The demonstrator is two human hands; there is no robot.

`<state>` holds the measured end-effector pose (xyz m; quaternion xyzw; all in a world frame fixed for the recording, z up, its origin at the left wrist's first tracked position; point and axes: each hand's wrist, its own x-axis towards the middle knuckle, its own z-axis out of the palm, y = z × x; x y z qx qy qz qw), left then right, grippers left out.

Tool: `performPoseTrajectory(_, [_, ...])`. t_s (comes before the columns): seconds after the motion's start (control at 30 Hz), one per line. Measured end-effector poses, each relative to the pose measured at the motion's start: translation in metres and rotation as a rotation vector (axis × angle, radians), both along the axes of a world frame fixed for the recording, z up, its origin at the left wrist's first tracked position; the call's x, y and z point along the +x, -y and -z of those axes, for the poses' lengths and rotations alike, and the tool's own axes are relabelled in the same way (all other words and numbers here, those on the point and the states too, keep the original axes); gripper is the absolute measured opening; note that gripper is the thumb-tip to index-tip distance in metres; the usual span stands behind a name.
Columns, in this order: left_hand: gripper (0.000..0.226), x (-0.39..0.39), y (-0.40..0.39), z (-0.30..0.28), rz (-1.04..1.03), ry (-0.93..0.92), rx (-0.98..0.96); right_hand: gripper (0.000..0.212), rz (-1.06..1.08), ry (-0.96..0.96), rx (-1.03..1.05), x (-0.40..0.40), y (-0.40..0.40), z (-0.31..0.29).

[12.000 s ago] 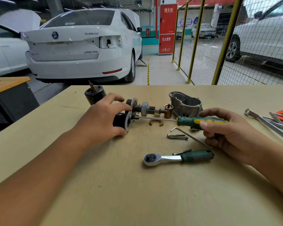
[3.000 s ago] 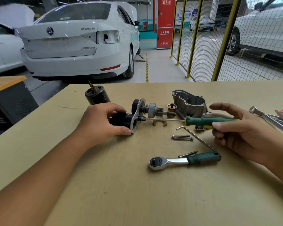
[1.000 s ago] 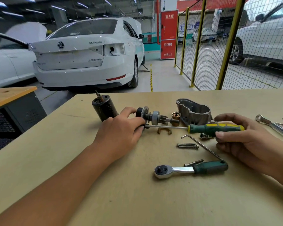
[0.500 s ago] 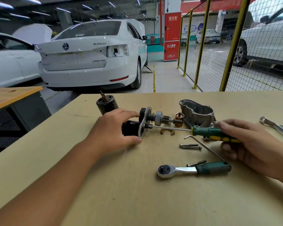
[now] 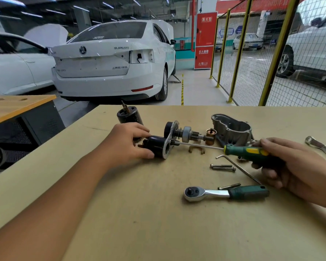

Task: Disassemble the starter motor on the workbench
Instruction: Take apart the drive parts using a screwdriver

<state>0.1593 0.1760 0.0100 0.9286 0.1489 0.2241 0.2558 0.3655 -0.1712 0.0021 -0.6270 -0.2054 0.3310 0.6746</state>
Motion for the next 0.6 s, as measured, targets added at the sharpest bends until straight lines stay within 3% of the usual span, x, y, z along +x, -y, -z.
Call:
performPoseTrajectory(0.13, [0.053,-0.004,-0.001,0.002,-0.020,0.028,-0.134,0.050,-0.009,0.042,0.040,0.000,0.003,0.000])
performPoseTrajectory(0.37, [0.060,-0.002,0.001,0.006,-0.017,0.042,-0.135,0.042,0.034,0.025,-0.061,-0.009,-0.003,-0.007])
performPoseTrajectory(0.6, [0.056,-0.003,0.003,0.011,0.046,0.097,-0.192,0.039,0.072,-0.010,0.067,-0.003,0.003,-0.001])
